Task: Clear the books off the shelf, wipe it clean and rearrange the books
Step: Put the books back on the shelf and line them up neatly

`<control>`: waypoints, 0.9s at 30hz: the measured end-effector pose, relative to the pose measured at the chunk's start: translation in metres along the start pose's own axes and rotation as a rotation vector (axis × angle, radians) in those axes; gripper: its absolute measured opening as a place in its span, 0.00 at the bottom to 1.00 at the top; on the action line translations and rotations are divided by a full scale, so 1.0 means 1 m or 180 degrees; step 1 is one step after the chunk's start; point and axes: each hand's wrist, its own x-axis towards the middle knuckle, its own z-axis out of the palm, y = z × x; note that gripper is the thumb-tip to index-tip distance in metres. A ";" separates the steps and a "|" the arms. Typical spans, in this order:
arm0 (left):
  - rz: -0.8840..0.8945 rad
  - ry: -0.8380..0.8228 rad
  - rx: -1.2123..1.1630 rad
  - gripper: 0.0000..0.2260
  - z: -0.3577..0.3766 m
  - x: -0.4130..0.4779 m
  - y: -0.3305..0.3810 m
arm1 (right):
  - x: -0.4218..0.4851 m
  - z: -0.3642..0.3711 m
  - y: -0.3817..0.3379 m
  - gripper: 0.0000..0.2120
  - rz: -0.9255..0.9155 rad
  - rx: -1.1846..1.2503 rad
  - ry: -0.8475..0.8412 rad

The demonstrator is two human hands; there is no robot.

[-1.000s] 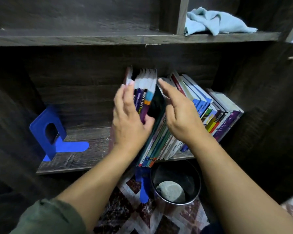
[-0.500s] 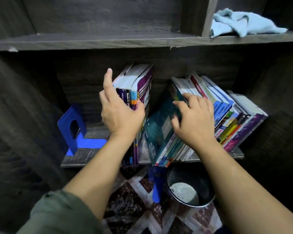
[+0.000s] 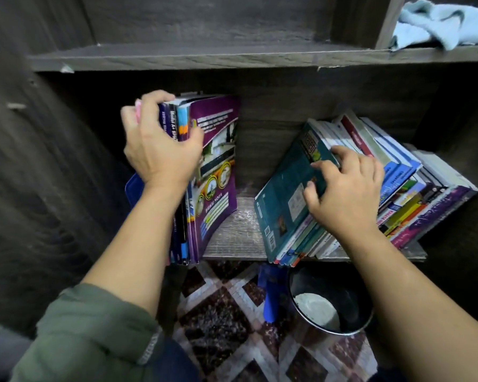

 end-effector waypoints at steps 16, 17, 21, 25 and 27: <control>-0.0159 0.0796 0.0412 0.20 -0.015 -0.005 -0.075 | 0.001 0.012 -0.005 0.16 0.0155 0.0148 0.0468; -0.0090 0.0767 0.0517 0.20 -0.012 -0.008 -0.072 | 0.000 0.012 -0.006 0.18 0.0175 0.0140 0.0467; -0.0115 0.0801 0.1173 0.22 -0.013 -0.009 -0.064 | -0.008 0.007 -0.018 0.34 0.0780 0.0027 0.0207; 0.0665 0.0485 0.1576 0.20 -0.025 -0.003 -0.081 | -0.009 0.004 -0.031 0.35 0.1021 -0.0026 0.0028; 0.1079 0.0383 0.1542 0.17 -0.029 0.001 -0.093 | -0.006 0.003 -0.032 0.34 0.0995 -0.0098 0.0040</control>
